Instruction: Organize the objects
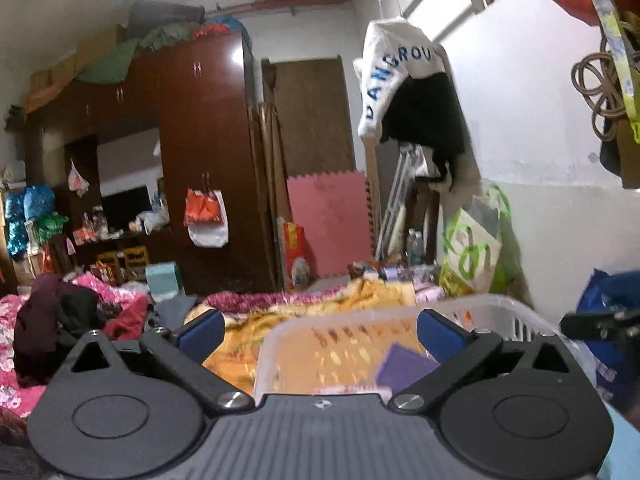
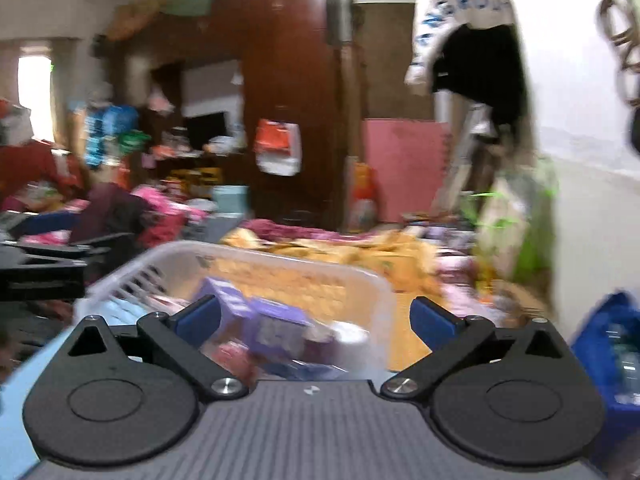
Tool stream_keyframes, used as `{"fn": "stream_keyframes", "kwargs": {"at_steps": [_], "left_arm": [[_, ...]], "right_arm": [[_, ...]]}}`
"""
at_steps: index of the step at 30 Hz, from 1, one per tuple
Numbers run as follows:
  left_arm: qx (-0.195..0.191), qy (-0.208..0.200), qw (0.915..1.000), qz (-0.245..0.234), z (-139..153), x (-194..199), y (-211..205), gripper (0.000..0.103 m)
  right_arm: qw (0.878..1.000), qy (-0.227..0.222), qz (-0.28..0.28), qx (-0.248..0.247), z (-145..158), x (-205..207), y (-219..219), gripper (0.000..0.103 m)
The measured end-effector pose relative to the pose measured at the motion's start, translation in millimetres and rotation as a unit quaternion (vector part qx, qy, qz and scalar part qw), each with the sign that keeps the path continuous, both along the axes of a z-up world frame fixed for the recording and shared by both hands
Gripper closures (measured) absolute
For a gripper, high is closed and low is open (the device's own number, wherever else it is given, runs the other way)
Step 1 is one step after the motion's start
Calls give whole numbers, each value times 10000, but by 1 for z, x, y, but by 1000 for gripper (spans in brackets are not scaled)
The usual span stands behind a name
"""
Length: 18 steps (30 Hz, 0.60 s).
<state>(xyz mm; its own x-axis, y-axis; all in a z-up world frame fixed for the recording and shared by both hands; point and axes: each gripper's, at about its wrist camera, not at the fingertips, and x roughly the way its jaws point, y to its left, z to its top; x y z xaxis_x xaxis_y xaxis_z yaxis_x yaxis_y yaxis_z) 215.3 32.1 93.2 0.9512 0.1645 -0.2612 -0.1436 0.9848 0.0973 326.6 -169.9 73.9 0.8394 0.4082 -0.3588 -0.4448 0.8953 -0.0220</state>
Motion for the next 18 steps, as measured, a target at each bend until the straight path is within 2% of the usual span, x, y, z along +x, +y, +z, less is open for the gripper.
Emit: {"fn": "stream_keyframes", "kwargs": {"at_steps": [2, 4, 8, 18], "left_arm": [[-158, 258, 9995, -28, -1, -5, 5, 0], [-226, 434, 9987, -118, -4, -10, 7, 0], [-241, 497, 9983, -159, -9, -24, 4, 0], [-159, 585, 9970, -484, -20, -40, -16, 0]], "right_arm": [[9997, -156, -40, -193, -1, -12, -1, 0], [9996, -108, 59, -241, 0, -17, -4, 0], [9991, -56, 400, -110, -1, -29, -9, 0], [9979, -234, 557, -233, -10, -41, -1, 0]]}}
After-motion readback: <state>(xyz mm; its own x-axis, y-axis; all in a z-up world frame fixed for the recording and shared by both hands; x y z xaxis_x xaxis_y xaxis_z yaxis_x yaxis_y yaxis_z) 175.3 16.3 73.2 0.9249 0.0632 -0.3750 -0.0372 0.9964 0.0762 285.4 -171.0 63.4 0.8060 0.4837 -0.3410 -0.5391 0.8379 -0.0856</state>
